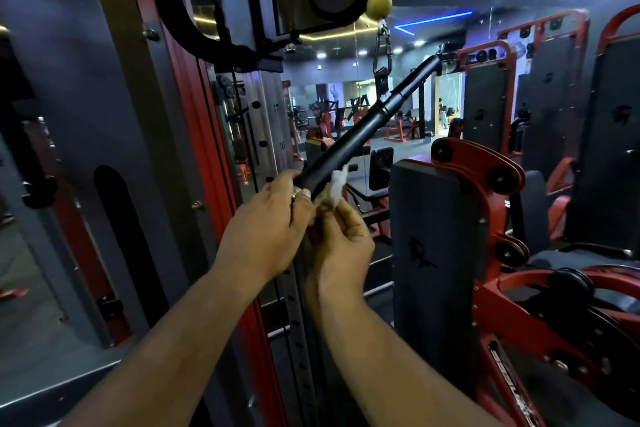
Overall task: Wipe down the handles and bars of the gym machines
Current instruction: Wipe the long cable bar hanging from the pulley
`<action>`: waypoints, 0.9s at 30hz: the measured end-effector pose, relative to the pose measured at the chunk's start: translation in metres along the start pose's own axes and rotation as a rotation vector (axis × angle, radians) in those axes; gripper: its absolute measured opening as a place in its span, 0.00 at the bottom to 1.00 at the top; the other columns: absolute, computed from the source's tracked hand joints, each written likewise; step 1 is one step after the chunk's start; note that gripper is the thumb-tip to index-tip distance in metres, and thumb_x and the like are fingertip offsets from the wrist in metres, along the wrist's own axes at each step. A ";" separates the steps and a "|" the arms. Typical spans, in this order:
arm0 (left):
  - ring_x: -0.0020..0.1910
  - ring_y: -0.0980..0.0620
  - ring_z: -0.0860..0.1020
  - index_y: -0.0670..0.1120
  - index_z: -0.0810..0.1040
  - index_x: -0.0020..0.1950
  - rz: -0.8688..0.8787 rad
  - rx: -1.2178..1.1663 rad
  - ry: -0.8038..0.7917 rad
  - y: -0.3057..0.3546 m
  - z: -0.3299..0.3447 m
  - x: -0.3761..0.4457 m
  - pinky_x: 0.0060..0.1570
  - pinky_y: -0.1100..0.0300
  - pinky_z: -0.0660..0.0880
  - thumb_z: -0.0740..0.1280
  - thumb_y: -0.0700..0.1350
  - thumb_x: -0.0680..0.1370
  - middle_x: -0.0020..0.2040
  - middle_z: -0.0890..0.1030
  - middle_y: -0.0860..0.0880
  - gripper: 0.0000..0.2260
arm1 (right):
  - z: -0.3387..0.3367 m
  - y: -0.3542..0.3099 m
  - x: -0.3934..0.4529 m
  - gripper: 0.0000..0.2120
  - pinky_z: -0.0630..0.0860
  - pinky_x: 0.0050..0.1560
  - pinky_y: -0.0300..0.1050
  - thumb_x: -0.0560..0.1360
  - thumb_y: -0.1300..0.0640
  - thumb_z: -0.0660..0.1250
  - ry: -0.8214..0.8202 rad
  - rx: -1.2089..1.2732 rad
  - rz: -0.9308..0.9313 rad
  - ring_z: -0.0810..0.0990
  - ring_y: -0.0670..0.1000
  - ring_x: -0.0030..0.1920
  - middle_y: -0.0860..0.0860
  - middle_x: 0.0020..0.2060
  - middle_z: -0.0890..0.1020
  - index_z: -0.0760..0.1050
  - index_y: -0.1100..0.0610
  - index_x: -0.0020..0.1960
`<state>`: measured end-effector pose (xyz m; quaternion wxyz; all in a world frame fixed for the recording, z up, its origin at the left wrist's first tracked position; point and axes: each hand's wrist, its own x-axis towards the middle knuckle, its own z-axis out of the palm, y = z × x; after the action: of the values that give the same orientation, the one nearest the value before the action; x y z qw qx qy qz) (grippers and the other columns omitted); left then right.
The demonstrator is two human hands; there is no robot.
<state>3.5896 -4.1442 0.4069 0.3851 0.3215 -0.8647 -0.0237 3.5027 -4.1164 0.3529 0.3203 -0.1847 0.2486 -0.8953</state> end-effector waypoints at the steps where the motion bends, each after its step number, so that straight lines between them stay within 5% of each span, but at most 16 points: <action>1: 0.50 0.48 0.80 0.50 0.67 0.76 0.006 0.024 -0.010 0.001 0.001 -0.001 0.45 0.51 0.77 0.48 0.59 0.83 0.63 0.79 0.47 0.26 | -0.001 -0.006 0.005 0.10 0.76 0.64 0.68 0.80 0.65 0.66 0.028 0.032 0.076 0.84 0.63 0.57 0.61 0.53 0.86 0.82 0.59 0.59; 5: 0.45 0.50 0.78 0.50 0.65 0.77 0.007 0.111 -0.043 0.004 0.004 -0.002 0.39 0.54 0.72 0.45 0.60 0.82 0.60 0.79 0.47 0.28 | 0.013 -0.040 0.018 0.12 0.82 0.57 0.57 0.82 0.65 0.62 0.043 0.043 0.236 0.87 0.55 0.44 0.58 0.46 0.87 0.83 0.58 0.57; 11: 0.46 0.50 0.80 0.50 0.67 0.75 0.033 0.113 0.024 0.003 -0.006 0.004 0.43 0.51 0.77 0.46 0.60 0.83 0.58 0.81 0.49 0.26 | 0.005 -0.053 -0.034 0.09 0.82 0.58 0.57 0.81 0.63 0.64 -0.148 -0.180 0.324 0.87 0.57 0.51 0.58 0.48 0.87 0.84 0.57 0.53; 18: 0.55 0.44 0.81 0.51 0.65 0.77 0.037 0.202 -0.007 0.005 -0.004 0.001 0.44 0.51 0.74 0.46 0.60 0.84 0.66 0.79 0.47 0.25 | 0.024 -0.063 0.010 0.11 0.81 0.59 0.57 0.83 0.62 0.61 0.025 -0.130 0.264 0.85 0.56 0.45 0.62 0.54 0.85 0.82 0.61 0.58; 21: 0.58 0.44 0.80 0.51 0.62 0.78 0.033 0.236 -0.005 0.008 -0.009 0.001 0.47 0.51 0.75 0.47 0.59 0.85 0.68 0.78 0.47 0.24 | 0.018 -0.054 -0.012 0.11 0.81 0.56 0.55 0.83 0.58 0.62 -0.103 -0.259 0.366 0.85 0.53 0.41 0.57 0.44 0.87 0.84 0.59 0.55; 24: 0.54 0.43 0.81 0.50 0.62 0.78 0.066 0.315 0.001 0.007 -0.012 0.002 0.42 0.52 0.72 0.47 0.60 0.85 0.64 0.79 0.47 0.24 | 0.020 -0.056 -0.006 0.10 0.83 0.39 0.45 0.83 0.61 0.62 -0.109 -0.240 0.392 0.82 0.48 0.31 0.54 0.34 0.84 0.82 0.61 0.52; 27: 0.49 0.44 0.82 0.50 0.64 0.77 0.079 0.349 -0.018 0.010 -0.011 -0.001 0.39 0.53 0.70 0.47 0.60 0.85 0.58 0.80 0.47 0.24 | 0.030 -0.062 0.018 0.11 0.83 0.47 0.48 0.84 0.63 0.59 -0.007 -0.138 0.363 0.82 0.51 0.32 0.54 0.32 0.83 0.80 0.61 0.49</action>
<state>3.5923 -4.1334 0.4173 0.3164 0.3492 -0.8710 0.1391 3.4749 -4.0968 0.4152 0.4639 -0.1613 0.3376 -0.8030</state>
